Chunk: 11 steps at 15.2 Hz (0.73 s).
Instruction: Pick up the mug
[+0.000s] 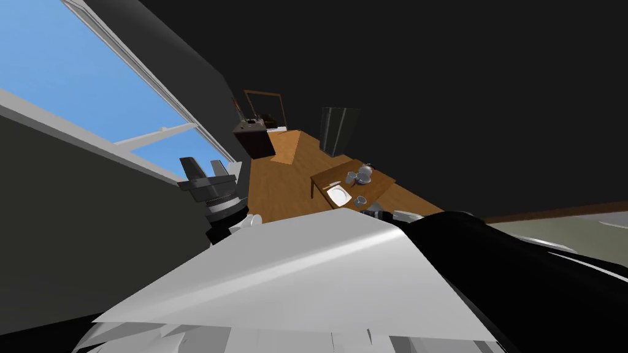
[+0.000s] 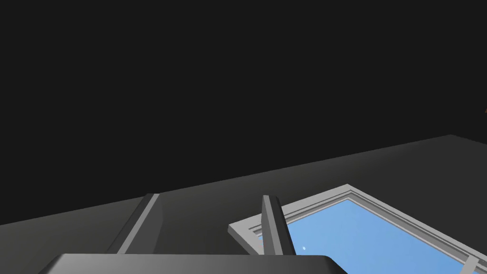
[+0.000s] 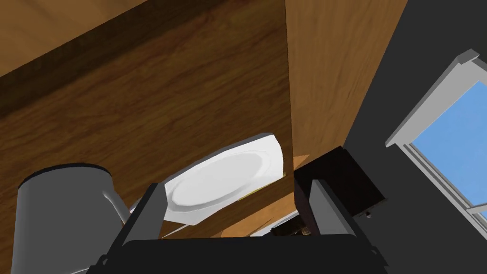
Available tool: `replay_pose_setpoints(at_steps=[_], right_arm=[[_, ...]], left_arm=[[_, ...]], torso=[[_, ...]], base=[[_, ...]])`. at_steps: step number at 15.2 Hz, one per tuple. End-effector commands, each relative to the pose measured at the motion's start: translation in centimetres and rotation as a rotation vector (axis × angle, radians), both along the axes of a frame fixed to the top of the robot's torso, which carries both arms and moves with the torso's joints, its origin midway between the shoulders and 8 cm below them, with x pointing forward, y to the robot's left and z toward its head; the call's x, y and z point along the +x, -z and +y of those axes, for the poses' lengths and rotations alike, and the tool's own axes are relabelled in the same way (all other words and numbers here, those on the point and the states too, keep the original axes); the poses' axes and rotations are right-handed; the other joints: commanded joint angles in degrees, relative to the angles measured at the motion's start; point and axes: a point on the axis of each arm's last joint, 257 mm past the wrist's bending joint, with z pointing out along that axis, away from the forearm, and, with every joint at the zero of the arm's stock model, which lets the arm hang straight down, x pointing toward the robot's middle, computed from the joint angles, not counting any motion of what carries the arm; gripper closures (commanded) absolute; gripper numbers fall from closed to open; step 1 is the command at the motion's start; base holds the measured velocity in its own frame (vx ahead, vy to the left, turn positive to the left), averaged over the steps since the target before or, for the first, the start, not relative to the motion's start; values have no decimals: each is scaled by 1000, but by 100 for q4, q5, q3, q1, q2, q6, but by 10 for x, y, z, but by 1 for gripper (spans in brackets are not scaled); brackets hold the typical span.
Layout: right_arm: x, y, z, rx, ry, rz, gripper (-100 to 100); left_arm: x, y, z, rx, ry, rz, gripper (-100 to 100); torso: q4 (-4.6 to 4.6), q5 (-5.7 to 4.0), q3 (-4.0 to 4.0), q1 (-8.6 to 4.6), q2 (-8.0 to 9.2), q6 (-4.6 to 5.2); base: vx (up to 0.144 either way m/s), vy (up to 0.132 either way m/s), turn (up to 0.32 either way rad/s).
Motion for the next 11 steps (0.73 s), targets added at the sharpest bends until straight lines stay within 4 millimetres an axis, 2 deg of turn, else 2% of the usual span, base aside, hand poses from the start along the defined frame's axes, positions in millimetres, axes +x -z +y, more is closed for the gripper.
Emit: replay_pose_setpoints(at_steps=[1, 2, 3, 4, 5, 6, 7, 8, 10, 11], right_arm=[[-14, 4, -23, -48, -1, 39, -100], [-14, 4, -23, -48, -1, 39, -100], [-28, 4, -40, -84, -17, 77, -100], [-31, 4, -50, -102, -6, 85, -100], [-31, 4, -50, -103, -5, 85, -100], [-44, 3, -66, -135, -20, 121, -100], [-48, 3, -76, -153, -8, 129, -100], [-62, 1, -96, -192, -14, 167, -100], [-63, 0, -100, -199, -10, 170, -100], [-76, -2, -115, -231, -16, 205, -100]], left_arm=[[0, 0, 0, 0, 0, 0, 0], [0, 0, 0, 0, 0, 0, 0], [0, 0, 0, 0, 0, 0, 0], [0, 0, 0, 0, 0, 0, 0], [0, 0, 0, 0, 0, 0, 0], [0, 0, 0, 0, 0, 0, 0], [0, 0, 0, 0, 0, 0, 0], [0, 0, 0, 0, 0, 0, 0], [0, 0, 0, 0, 0, 0, 0], [0, 0, 0, 0, 0, 0, 0]], torso=[[0, 0, 0, 0, 0, 0], [0, 0, 0, 1, 0, 1], [0, -2, 1, 3, 2, 4], [0, -1, 1, 1, 1, 0], [0, -1, 0, -1, 0, 0], [1, -2, 1, 0, 2, 4], [1, -1, 1, 2, 1, -1], [0, -2, -1, 1, -1, 0], [-1, -1, -2, -3, -3, 2], [0, -2, -1, -2, -2, 4]], base=[[23, -24, 251], [16, -24, 102], [20, -27, 205], [20, -35, 249], [13, -31, 103], [17, -22, 212], [24, -27, 238], [31, -34, 287], [25, -43, 150], [22, -29, 220]])
